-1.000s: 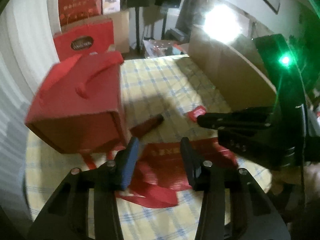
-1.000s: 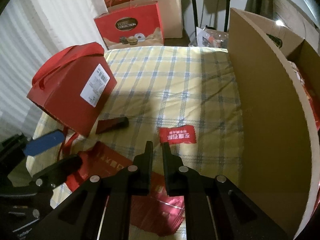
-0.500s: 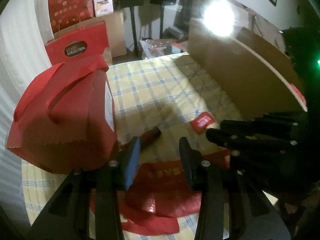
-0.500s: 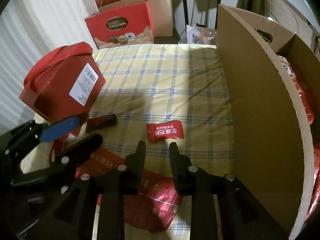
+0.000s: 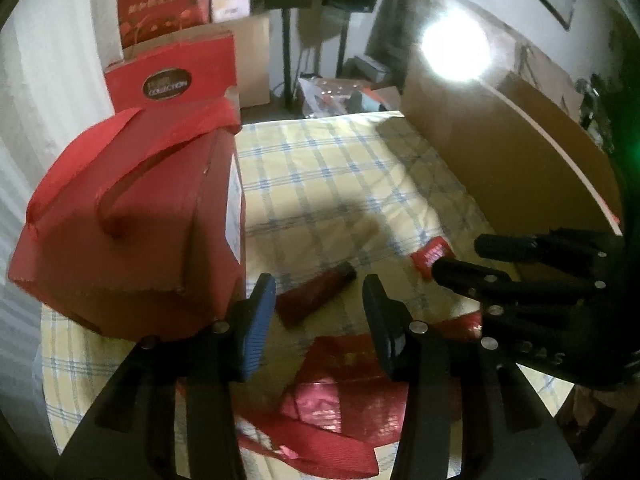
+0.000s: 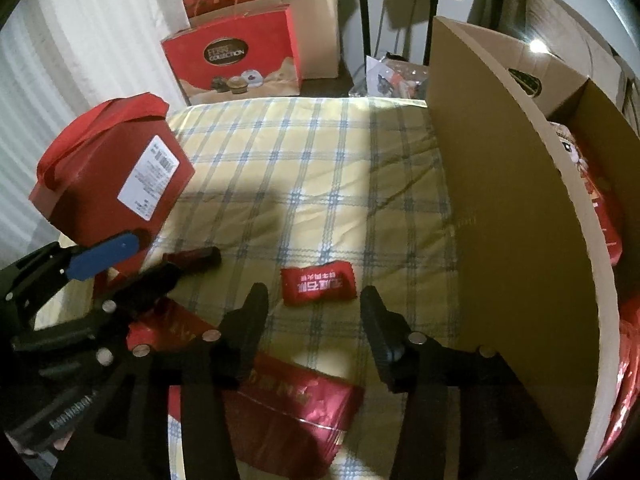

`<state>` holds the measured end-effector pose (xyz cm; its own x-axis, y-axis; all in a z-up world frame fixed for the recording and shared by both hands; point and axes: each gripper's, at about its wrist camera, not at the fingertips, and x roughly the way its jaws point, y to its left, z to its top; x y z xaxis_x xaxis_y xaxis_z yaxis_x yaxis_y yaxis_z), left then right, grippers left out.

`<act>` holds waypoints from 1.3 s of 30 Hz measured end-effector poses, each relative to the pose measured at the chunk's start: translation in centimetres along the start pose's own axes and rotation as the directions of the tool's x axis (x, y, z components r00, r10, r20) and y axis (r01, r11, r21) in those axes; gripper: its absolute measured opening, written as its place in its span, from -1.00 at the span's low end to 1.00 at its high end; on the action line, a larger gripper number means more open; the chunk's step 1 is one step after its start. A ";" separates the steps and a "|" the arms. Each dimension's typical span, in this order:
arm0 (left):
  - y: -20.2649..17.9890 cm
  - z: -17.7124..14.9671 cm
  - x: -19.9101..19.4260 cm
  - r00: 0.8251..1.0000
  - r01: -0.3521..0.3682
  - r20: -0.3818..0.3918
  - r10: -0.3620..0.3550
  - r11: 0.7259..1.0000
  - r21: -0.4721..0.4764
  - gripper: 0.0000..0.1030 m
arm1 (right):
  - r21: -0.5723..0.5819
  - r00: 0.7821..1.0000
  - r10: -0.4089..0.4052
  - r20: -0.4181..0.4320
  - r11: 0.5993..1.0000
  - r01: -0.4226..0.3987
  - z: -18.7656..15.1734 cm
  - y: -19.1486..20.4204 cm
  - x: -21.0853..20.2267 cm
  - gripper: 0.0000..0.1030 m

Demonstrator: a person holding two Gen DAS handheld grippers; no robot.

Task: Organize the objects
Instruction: 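Move the right gripper over the red candy packet while the left gripper approaches the dark red tube, then grasp the red candy packet with the right gripper while the left gripper grasps the dark red tube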

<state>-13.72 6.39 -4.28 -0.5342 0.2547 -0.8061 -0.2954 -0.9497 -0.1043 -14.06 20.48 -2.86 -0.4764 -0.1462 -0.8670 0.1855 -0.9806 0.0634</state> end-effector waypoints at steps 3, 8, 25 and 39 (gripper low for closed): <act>0.2 -0.1 0.1 1.000 0.006 -0.004 -0.006 1.000 0.010 0.07 | -0.011 1.000 -0.024 -0.004 1.000 0.024 0.2 0.1 0.4 0.17; -1.0 -0.4 0.5 0.999 -0.032 -0.003 0.032 0.997 0.075 0.24 | -0.039 0.997 -0.081 -0.008 0.996 0.081 0.0 0.1 1.4 0.24; -0.9 -1.1 2.6 0.999 -0.004 -0.045 0.009 0.993 0.115 -0.52 | -0.047 0.999 -0.042 0.009 0.998 0.042 -0.5 0.1 2.5 -0.15; 0.4 -2.4 0.5 0.999 0.033 -0.030 -0.032 0.999 0.031 -1.00 | -0.016 0.998 0.053 0.038 0.998 -0.053 -0.1 -0.2 0.8 -0.80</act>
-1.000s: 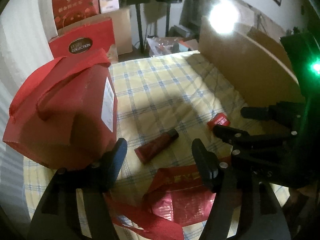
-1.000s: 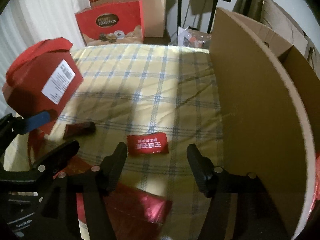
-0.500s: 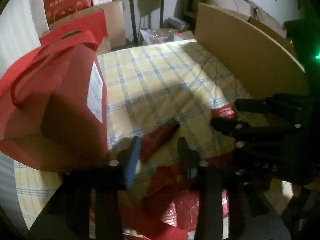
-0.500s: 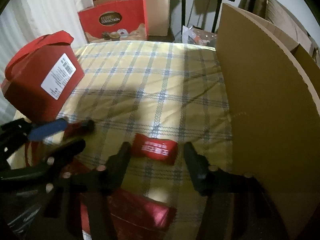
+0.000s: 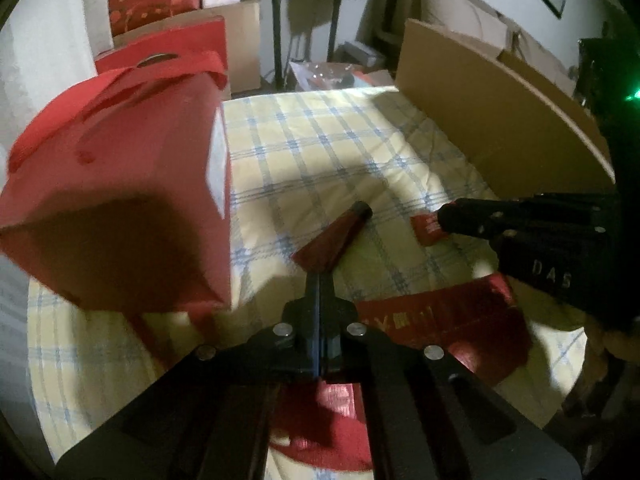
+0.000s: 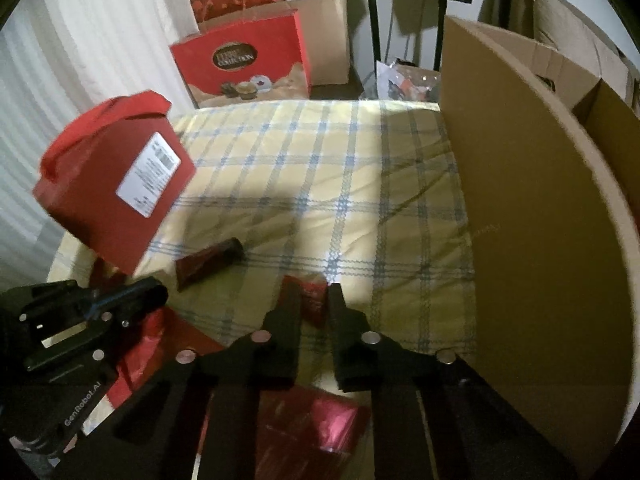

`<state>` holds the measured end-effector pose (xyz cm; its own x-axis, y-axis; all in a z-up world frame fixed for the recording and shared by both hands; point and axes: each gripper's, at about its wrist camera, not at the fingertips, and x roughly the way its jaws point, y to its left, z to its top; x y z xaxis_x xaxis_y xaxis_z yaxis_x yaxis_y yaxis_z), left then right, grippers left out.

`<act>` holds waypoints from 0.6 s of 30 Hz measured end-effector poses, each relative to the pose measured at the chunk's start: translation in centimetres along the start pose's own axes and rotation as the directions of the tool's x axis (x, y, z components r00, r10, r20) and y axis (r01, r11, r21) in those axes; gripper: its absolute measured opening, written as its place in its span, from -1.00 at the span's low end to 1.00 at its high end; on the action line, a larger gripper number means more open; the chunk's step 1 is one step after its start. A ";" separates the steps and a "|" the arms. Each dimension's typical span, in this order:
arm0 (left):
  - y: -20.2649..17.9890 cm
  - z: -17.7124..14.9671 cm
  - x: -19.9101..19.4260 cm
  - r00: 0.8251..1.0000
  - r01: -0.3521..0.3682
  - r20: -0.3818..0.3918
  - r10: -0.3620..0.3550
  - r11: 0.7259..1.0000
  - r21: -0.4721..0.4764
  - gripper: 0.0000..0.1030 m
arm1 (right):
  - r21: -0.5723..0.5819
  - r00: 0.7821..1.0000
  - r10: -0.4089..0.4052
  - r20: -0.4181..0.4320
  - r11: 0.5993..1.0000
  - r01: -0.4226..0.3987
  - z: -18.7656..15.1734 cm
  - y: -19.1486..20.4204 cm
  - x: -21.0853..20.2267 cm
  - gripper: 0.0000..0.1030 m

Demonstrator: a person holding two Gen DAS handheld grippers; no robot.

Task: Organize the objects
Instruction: 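Grasp the red candy packet with the right gripper while the left gripper grasps the dark red tube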

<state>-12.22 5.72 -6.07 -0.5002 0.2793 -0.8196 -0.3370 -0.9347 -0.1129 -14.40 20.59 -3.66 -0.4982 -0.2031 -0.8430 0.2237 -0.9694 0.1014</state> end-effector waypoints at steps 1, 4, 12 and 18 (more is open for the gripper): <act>0.1 -0.1 -0.3 1.000 0.006 0.001 -0.006 1.000 -0.004 -1.00 | 0.000 1.000 0.003 0.003 1.000 -0.003 0.0 0.1 -0.3 -0.80; 0.0 -0.1 -1.3 1.000 0.001 0.020 -0.001 1.000 -0.005 -1.00 | 0.005 1.000 -0.005 0.004 1.000 0.005 0.2 0.2 -0.9 -0.80; -1.9 1.8 0.0 0.999 -0.041 0.026 0.040 0.997 0.065 -0.72 | -0.009 0.999 -0.045 -0.004 0.999 0.045 0.7 0.7 -1.3 -0.65; -2.5 2.5 2.0 0.997 -0.070 0.020 0.068 0.994 0.080 -0.63 | 0.005 0.996 -0.073 -0.044 0.997 0.074 -0.2 0.2 0.1 -0.40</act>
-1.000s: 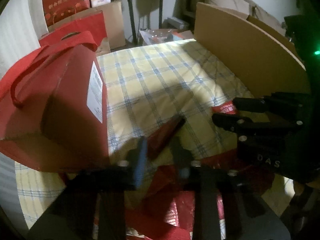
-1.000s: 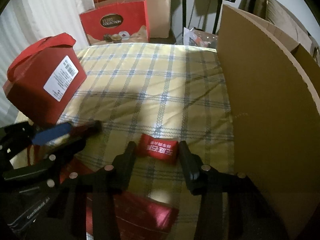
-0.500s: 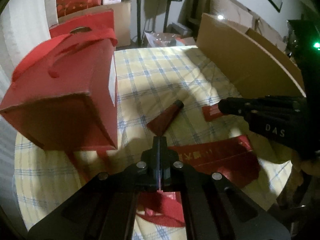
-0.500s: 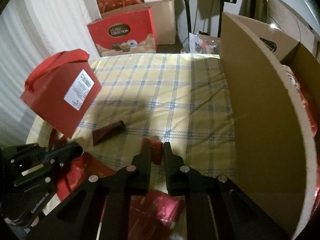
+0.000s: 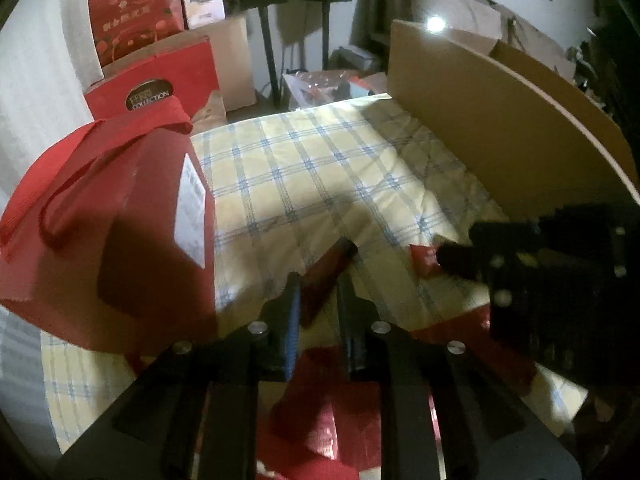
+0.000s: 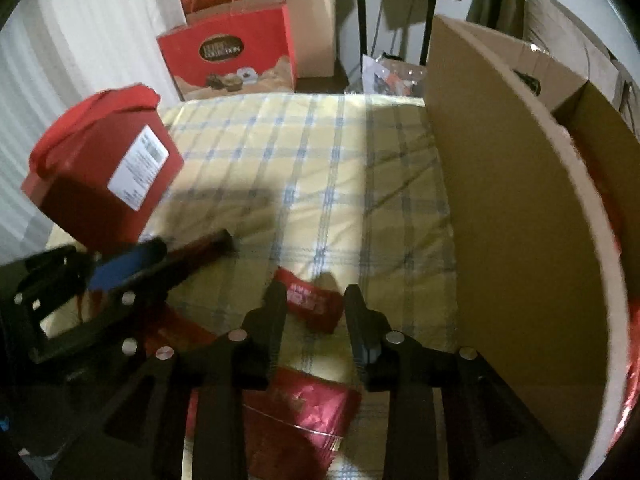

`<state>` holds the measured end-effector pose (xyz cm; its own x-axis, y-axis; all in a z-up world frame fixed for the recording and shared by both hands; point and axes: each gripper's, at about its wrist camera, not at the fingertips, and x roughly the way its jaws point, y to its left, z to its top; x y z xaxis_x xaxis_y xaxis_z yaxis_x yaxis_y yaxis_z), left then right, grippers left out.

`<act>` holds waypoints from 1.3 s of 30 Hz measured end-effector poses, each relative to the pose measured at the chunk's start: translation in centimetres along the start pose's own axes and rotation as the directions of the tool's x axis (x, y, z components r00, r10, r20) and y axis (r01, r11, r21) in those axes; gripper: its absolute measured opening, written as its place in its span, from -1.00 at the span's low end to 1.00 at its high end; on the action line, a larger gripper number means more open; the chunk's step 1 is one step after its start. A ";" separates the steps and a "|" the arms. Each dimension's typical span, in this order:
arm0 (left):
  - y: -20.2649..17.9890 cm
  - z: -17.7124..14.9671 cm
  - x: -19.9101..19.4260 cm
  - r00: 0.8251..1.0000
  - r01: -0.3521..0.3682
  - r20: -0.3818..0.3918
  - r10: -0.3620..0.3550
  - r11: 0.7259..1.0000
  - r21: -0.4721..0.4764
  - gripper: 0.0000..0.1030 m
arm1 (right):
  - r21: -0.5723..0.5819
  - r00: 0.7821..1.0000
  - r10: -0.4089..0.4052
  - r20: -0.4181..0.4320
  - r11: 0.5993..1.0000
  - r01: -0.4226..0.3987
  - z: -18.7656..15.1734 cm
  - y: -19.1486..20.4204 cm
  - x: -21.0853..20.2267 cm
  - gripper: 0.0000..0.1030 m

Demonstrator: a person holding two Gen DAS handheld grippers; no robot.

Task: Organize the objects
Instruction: 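Grasp the red candy packet with the right gripper while the left gripper grasps the dark red tube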

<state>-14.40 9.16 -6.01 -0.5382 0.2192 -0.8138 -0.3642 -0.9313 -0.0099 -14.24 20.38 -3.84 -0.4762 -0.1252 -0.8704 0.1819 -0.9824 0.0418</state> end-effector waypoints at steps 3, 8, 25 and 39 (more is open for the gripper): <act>-0.1 0.1 0.5 1.000 -0.003 -0.006 0.003 1.000 0.005 -0.50 | -0.001 1.000 -0.007 -0.008 1.000 0.007 -0.4 -0.2 0.3 -0.38; -0.3 0.6 1.5 1.000 -0.016 -0.020 0.016 1.000 0.012 -0.42 | 0.001 1.000 -0.008 -0.011 1.000 0.008 -0.6 -0.3 0.4 -0.28; 1.9 -1.0 -0.4 0.995 0.091 -0.028 -0.095 0.988 -0.127 -0.67 | -0.117 0.999 -0.042 -0.014 0.992 0.040 -0.4 1.0 1.4 0.17; 3.3 -1.9 -4.9 0.989 0.150 0.043 -0.144 0.970 -0.190 -0.67 | -0.066 0.999 -0.041 -0.020 0.997 0.040 -0.2 0.6 1.6 0.05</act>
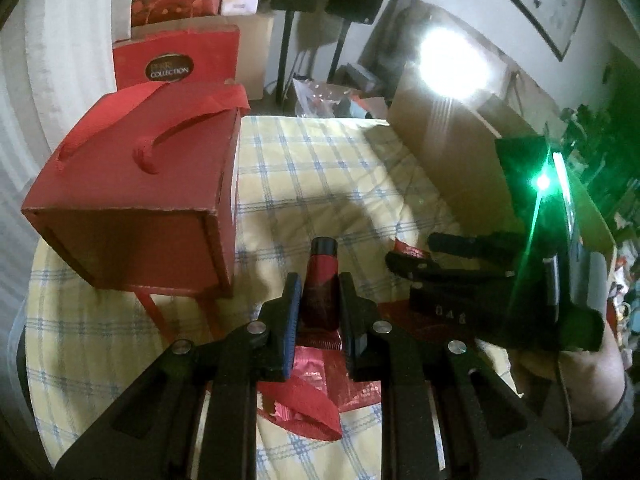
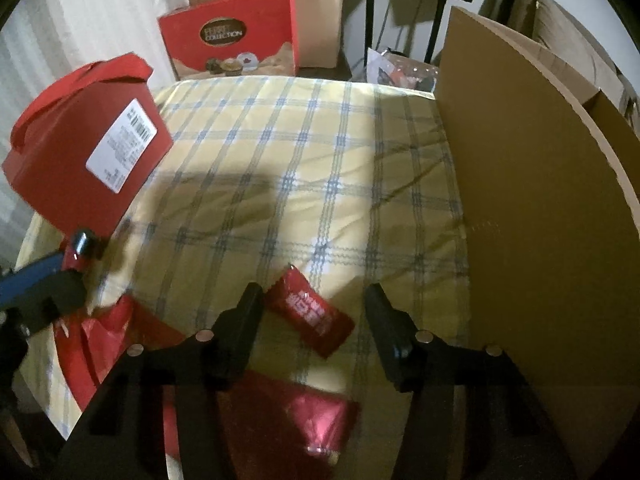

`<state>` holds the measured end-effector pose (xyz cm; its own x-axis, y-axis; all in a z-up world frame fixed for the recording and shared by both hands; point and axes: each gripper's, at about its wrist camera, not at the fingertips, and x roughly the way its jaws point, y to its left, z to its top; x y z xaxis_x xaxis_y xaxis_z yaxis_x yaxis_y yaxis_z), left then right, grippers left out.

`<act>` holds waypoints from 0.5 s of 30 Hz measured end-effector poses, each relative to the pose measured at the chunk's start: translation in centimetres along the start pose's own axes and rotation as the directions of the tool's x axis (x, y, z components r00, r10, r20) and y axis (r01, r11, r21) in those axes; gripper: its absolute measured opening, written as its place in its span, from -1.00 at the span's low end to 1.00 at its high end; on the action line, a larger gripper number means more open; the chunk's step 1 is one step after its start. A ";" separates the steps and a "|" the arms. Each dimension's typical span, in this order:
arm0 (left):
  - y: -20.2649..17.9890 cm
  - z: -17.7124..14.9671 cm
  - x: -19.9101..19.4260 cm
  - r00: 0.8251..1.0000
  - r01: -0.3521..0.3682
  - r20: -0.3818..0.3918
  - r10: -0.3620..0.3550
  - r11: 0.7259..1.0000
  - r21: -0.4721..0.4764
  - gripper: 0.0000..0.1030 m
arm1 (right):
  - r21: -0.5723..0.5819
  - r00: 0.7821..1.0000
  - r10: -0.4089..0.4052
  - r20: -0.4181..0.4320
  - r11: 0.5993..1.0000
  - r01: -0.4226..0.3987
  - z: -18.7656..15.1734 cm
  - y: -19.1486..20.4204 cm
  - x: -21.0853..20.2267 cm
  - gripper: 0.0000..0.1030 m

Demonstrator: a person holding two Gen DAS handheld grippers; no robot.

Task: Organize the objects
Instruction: 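Grasp the red candy packet with the right gripper while the left gripper grasps the dark red tube, then carry the candy packet and the dark red tube over the cardboard box with both grippers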

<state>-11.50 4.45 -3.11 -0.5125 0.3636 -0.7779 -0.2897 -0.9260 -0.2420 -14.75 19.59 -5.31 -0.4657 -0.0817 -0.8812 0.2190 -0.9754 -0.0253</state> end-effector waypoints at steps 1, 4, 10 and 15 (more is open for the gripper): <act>0.0 0.0 -0.1 1.000 0.003 0.002 -0.003 1.000 -0.001 -0.67 | -0.012 1.000 -0.004 0.003 1.000 0.004 -0.2 0.1 -0.1 0.03; -0.2 -0.1 0.0 1.000 0.005 0.004 -0.005 1.000 -0.006 -0.67 | -0.018 1.000 0.018 0.008 1.000 -0.018 -0.3 0.2 -0.2 -0.23; -0.3 -0.2 -0.5 1.000 0.000 0.010 0.000 1.000 -0.013 -0.67 | -0.006 0.998 0.069 0.013 0.998 -0.069 -0.5 0.3 -0.6 -0.61; -0.5 0.0 -1.0 1.000 0.000 0.017 0.001 1.000 -0.018 -0.67 | 0.021 0.994 0.103 0.037 0.994 -0.104 -0.5 -0.2 -1.7 -0.61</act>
<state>-10.82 4.59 -2.26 -0.5266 0.3648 -0.7679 -0.2747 -0.9278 -0.2524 -13.55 20.00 -4.01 -0.4724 -0.1891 -0.8609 0.2482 -0.9657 0.0759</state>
